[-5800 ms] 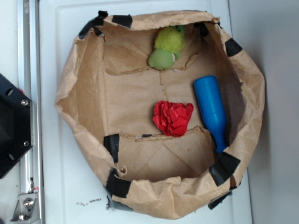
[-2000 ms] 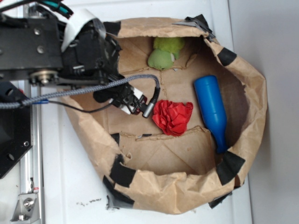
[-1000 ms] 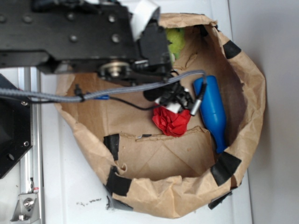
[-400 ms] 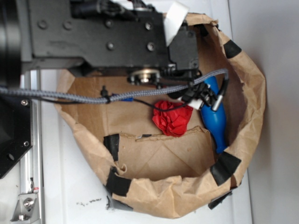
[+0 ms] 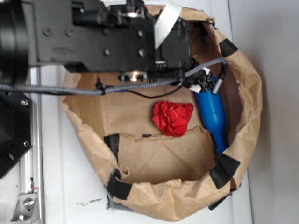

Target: Grab the green animal.

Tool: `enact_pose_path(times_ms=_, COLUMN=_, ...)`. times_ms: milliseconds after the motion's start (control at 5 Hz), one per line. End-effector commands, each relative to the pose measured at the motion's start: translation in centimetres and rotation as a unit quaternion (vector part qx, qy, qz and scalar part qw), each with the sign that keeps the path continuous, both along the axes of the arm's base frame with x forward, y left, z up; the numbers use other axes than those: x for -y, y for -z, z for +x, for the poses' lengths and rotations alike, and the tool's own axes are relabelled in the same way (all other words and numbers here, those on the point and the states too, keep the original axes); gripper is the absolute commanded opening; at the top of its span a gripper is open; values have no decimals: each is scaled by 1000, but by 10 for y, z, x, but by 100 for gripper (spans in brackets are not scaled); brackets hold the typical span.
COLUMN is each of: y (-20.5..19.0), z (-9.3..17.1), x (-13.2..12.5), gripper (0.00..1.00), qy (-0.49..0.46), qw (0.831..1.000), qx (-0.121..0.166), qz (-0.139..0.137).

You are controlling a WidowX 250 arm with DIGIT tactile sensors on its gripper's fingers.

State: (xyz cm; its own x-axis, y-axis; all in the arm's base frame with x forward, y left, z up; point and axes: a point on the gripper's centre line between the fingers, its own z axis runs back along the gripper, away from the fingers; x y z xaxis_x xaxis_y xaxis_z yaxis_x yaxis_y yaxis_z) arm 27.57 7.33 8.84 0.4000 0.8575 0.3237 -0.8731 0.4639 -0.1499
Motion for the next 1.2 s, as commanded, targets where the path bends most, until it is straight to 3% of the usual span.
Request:
enact_pose_path(times_ms=0, y=10, z=7, x=-20, gripper=100, qy=-23, qw=999, qx=23, qz=27)
enact_pose_path(times_ms=400, y=34, z=22, x=-34, gripper=100, qy=-43, qw=998, qx=10, qz=41)
enact_pose_path(times_ms=600, y=37, z=19, x=-42, gripper=100, qy=-48, qw=998, qx=12, qz=43)
enact_pose_path(times_ms=1000, y=48, z=7, x=-50, gripper=100, qy=-66, qw=996, qx=-22, qz=58)
